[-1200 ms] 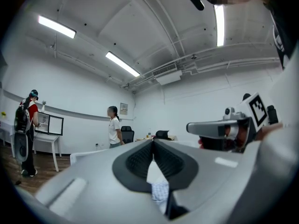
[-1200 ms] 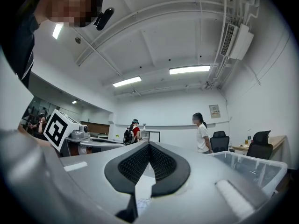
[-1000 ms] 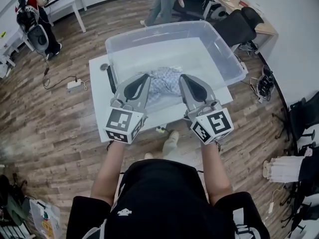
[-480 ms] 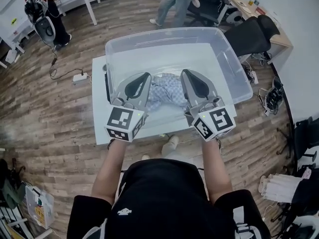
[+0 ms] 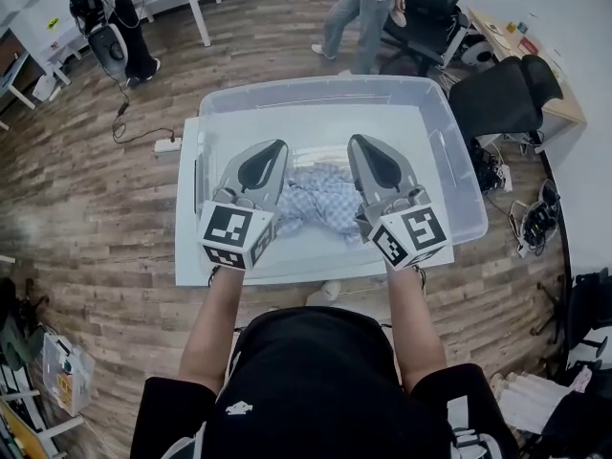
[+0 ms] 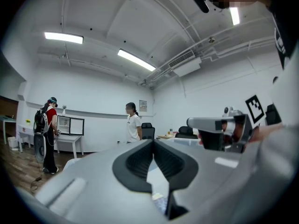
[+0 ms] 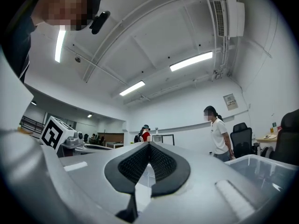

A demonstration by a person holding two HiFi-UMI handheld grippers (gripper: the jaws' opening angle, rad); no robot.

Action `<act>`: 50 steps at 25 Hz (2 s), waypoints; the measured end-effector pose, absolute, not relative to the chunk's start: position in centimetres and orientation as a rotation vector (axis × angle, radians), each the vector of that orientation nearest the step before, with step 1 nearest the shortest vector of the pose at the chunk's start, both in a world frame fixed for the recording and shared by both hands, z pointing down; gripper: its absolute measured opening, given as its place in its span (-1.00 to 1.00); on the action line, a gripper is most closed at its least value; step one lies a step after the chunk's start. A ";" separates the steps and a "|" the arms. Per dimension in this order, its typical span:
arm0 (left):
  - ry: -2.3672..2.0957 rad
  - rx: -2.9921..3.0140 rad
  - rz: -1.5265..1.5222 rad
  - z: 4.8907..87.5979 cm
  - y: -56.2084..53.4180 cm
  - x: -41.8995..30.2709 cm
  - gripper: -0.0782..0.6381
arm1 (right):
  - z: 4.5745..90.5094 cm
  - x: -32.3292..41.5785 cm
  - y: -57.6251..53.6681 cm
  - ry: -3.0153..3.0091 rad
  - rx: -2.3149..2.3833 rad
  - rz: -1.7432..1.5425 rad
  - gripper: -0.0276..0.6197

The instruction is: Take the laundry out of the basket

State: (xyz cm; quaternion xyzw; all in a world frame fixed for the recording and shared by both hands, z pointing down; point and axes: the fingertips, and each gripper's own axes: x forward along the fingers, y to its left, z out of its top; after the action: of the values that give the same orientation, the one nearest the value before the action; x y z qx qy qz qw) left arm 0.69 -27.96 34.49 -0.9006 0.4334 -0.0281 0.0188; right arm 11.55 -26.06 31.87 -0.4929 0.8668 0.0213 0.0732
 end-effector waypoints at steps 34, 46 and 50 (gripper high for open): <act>0.904 -2.962 -1.163 55.7 -38.7 1.7 0.05 | 51.5 9.4 -38.0 3.453 -1.398 -0.118 -0.73; 0.538 -2.821 -1.595 66.8 -35.1 1.8 0.67 | 65.0 7.8 -34.0 3.953 -0.853 -0.510 0.37; 0.405 -2.734 -1.721 69.6 -33.5 1.6 0.78 | 69.6 9.0 -32.2 4.119 -0.720 -0.559 0.59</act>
State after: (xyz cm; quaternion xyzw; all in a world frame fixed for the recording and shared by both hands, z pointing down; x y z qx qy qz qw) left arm 1.63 -33.55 69.61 -0.8383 0.1242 -0.5279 -0.0570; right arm 8.98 -32.19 69.58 -0.1465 0.8382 -0.1137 -0.5129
